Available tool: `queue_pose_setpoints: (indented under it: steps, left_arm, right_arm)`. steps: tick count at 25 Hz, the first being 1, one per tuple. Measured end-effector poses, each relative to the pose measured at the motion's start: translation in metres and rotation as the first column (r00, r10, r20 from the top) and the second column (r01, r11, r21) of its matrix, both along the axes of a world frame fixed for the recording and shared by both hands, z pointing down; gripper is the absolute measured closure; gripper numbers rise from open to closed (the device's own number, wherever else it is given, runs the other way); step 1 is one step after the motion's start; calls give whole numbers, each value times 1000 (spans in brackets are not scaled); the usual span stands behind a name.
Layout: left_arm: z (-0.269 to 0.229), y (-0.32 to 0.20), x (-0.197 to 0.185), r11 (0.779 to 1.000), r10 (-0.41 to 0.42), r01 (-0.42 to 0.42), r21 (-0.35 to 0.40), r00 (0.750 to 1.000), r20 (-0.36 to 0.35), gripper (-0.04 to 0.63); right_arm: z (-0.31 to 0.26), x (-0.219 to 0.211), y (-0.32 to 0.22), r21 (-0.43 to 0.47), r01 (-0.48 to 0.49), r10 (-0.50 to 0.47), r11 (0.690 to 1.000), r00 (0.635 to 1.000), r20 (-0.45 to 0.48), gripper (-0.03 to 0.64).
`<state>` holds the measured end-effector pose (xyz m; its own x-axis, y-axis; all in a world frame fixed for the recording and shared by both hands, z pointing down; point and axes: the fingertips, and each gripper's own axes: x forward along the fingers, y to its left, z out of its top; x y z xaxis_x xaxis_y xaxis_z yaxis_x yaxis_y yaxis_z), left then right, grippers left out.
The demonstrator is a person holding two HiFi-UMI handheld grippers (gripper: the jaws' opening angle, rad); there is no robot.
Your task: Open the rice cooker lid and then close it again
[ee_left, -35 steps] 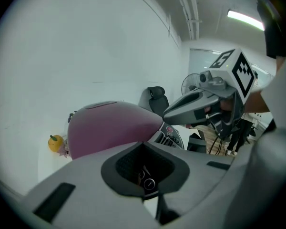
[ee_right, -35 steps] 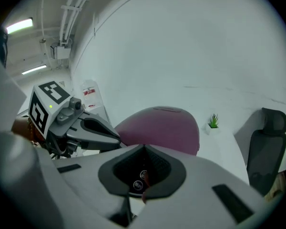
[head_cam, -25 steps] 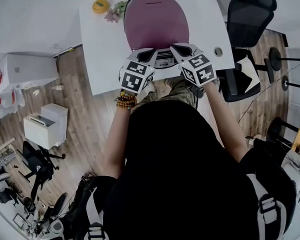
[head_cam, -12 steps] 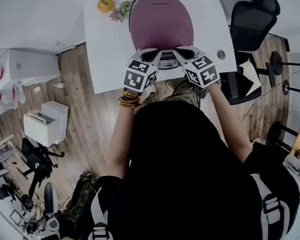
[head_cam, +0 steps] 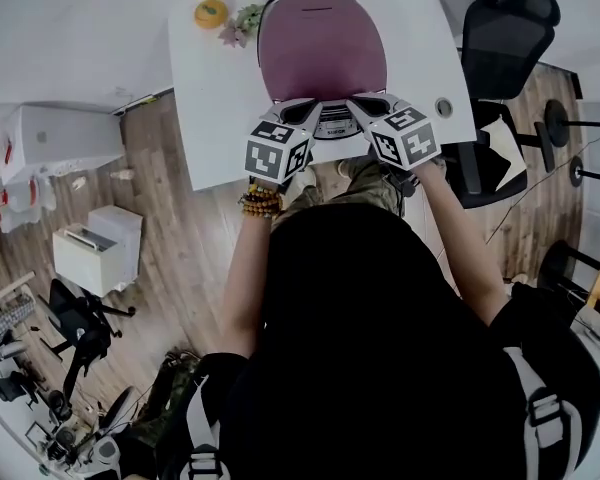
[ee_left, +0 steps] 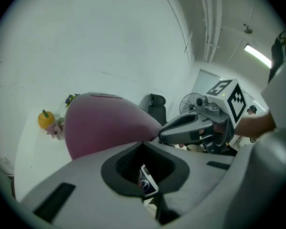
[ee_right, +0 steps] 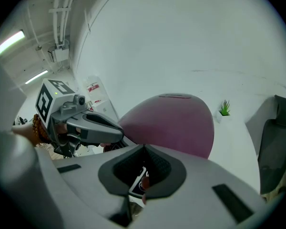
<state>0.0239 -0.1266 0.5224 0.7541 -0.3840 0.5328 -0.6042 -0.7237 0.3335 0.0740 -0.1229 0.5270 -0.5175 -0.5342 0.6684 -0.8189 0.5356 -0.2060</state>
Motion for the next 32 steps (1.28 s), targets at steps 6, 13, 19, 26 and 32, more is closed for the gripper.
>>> queue_pose_setpoints:
  steps: [6, 13, 19, 26, 32]
  left_arm:
    - [2, -1, -1, 999, -22, 22, -32, 1000, -21, 572]
    - [2, 0, -1, 1000, 2, -2, -8, 1000, -2, 572]
    - [2, 2, -1, 1000, 5, -5, -5, 1000, -2, 572]
    - [2, 3, -2, 1000, 4, -4, -1, 1000, 0, 572]
    - [2, 4, -1, 1000, 6, -6, -6, 1000, -7, 572]
  right_arm:
    - [2, 0, -1, -51, 2, -2, 999, 1000, -9, 589]
    - [4, -2, -2, -115, 8, -15, 993, 998, -68, 589]
    - [6, -3, 1, -118, 34, -49, 992, 991, -128, 589]
    - [6, -4, 1, -103, 22, -37, 994, 988, -150, 589]
    - [5, -2, 2, -109, 16, -31, 994, 990, -139, 588]
